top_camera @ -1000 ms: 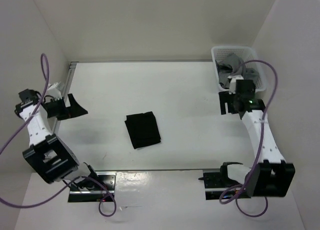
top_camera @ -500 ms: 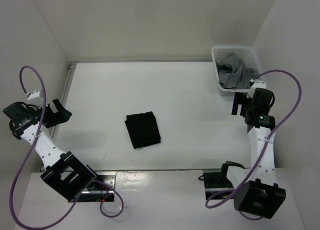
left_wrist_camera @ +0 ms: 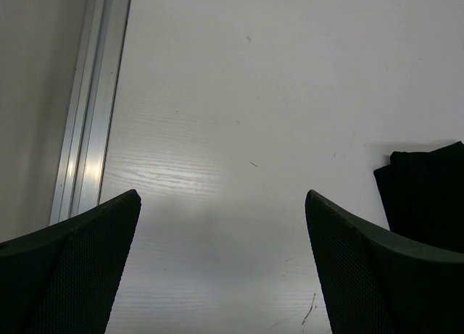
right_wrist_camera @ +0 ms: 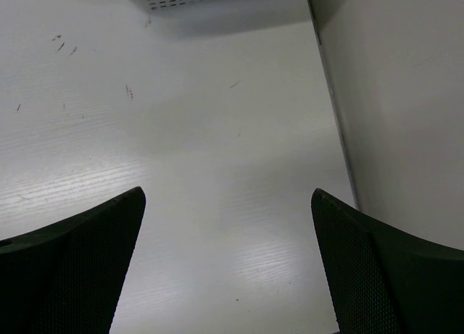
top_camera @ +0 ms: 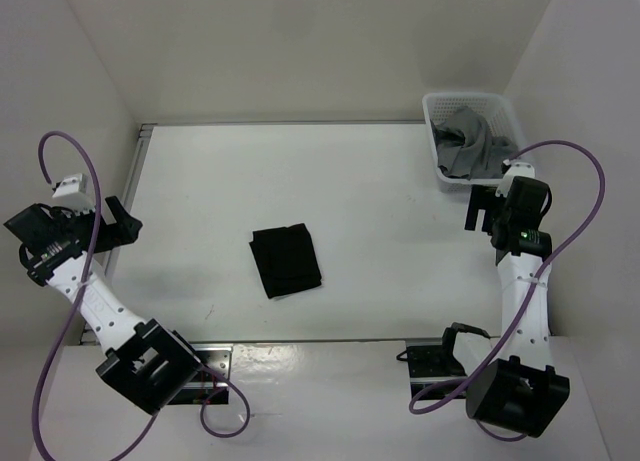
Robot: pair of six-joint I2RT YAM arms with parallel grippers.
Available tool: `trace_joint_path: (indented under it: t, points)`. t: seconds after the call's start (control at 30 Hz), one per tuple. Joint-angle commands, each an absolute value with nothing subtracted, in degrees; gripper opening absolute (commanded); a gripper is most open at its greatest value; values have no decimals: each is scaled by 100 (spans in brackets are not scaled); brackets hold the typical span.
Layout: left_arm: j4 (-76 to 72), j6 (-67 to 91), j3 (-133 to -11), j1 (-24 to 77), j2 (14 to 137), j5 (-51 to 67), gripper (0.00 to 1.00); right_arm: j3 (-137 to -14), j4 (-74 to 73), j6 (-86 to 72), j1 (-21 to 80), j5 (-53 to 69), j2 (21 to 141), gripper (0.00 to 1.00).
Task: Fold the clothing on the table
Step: Fold the skirt
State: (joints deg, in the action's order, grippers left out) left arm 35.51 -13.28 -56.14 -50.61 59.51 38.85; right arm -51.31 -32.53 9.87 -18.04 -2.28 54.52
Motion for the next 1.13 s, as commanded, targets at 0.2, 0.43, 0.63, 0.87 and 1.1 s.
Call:
trace_joint_path:
  t: [0.2,0.43,0.63,0.87,1.1]
  points:
    - [3454,-1336,-5607,-5089,5783,4201,100,-5168,-2900,940,-1960,-211,5449,99]
    - [3454,-1336,-5555,-5089,5783,4201,100,-5168,-2900,940,-1960,-211,5396,99]
    - [3454,-1336,-5555,-5089,5783,4201,100,-5168,-2953,940,-1960,-211,5396,99]
    - [3454,-1336,-5555,-5089,5783,4201,100,-5168,-2953,940,-1960,-158,5396,99]
    - [3454,-1336,-5555,-5089,5783,4201,100,-5229,-2953,888,-1960,-326,5396,99]
